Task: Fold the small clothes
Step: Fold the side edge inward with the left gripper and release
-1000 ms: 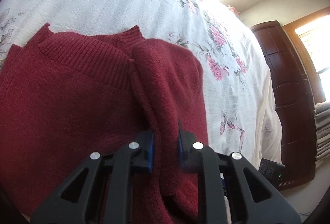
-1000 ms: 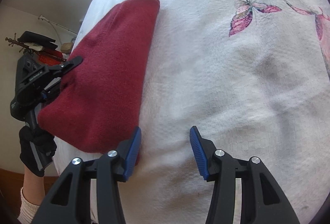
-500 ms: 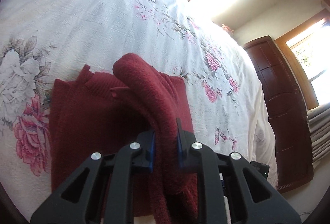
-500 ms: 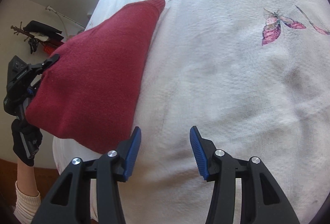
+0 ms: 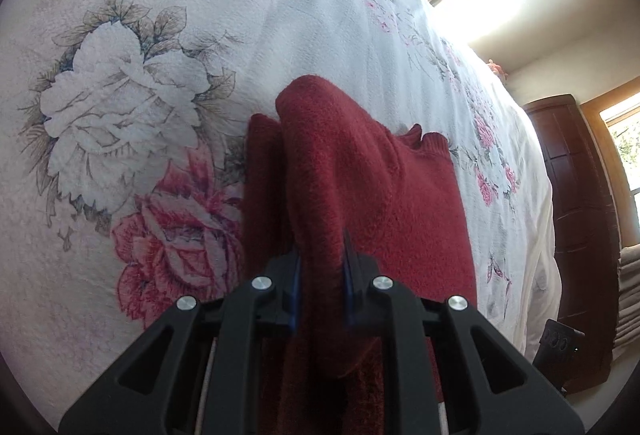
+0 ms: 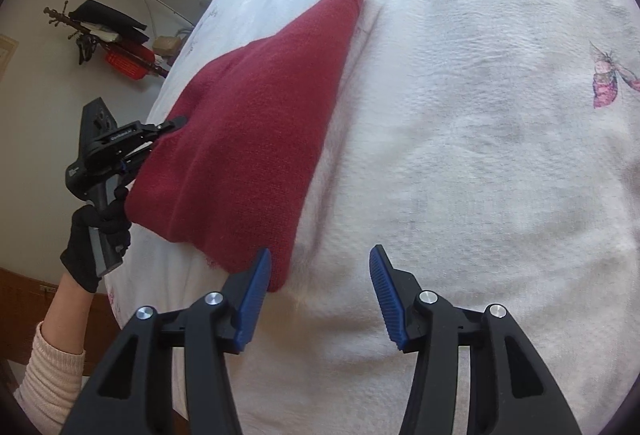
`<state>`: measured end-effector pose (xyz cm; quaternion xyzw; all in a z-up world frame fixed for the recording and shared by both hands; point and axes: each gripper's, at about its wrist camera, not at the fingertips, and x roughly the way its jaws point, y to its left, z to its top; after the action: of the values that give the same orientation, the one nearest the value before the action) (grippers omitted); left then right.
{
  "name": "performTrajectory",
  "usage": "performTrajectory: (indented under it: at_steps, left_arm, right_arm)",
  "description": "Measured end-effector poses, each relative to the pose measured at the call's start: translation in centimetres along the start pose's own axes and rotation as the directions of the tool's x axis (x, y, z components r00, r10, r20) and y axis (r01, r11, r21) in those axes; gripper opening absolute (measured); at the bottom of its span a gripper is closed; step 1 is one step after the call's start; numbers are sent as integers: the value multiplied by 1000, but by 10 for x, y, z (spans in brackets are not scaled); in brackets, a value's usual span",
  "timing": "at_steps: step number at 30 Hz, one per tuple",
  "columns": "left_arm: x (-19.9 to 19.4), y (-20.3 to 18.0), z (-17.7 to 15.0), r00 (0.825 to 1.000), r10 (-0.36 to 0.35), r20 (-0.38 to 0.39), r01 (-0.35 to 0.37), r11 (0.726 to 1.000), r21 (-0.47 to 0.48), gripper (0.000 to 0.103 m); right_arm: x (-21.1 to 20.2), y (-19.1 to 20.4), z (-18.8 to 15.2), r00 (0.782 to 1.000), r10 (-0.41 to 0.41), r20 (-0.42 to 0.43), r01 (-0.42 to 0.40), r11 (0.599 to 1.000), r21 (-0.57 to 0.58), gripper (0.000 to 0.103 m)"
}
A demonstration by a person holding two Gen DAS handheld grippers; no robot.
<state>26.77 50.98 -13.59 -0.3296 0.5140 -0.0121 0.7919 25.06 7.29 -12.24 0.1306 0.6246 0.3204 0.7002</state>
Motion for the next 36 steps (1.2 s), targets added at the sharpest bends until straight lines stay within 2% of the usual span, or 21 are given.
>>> performTrajectory:
  at_steps: [4,5,7,9,12,14,17,20,22,23,24,25,30,34,36]
  left_arm:
    - [7,7,-3,1000,1,-12,-1,1000,-17,17]
    - [5,6,-3,1000,1,-16,-2,1000,-21,21]
    - [-8,3,-6,1000,-1,-15,1,1000,-16,23]
    - [-30,-3,-15,1000,10,-7,-10,1000,24,37]
    - [-64,-9,-38,1000,-5,20,4,997,73,52]
    - [-78,-13,-54,1000,-6,26,4,996,90,58]
    - [-83,-21,-72,1000,-19,20,16,994,107,60]
    - [-70,-27,-79,999,40,-7,-38,991,127,64]
    - [-59,-24,-83,999,44,-30,-40,993,114,60]
    - [-56,-22,-85,998,36,-44,-31,994,107,49]
    - [-53,-22,-86,998,25,-54,-19,994,104,23]
    - [-55,-21,-87,998,15,-57,-9,995,100,12]
    - [-84,4,-92,997,-64,31,63,998,31,7]
    - [-70,30,-99,999,-38,-7,38,999,-14,7]
    - [-63,35,-100,1000,-28,-8,28,1000,-8,7]
  right_arm:
    - [9,10,1,1000,8,-14,-8,1000,-10,52]
    - [11,10,1,1000,10,-17,-10,1000,-12,52]
    - [13,12,0,1000,17,-21,-17,1000,-12,52]
    - [13,14,0,1000,20,-22,-21,1000,-20,53]
    - [12,15,-1,1000,23,-16,-24,999,-22,54]
    - [13,14,-1,1000,25,-14,-25,1000,-14,55]
    - [15,15,-4,999,30,-12,-30,1000,4,55]
    - [17,21,-5,1000,12,-15,-12,1000,-2,55]
    - [18,26,-6,1000,-2,-18,2,1000,-13,55]
    - [17,27,-6,1000,-7,-18,6,1000,-16,55]
    - [16,27,-6,1000,-9,-18,8,1000,-17,55]
    - [15,27,-6,1000,-10,-17,10,1000,-17,55]
    - [8,30,-2,1000,6,-5,-6,1000,-23,55]
    - [16,34,4,999,43,-15,-43,999,-11,57]
    - [27,34,6,998,52,-31,-52,999,7,57]
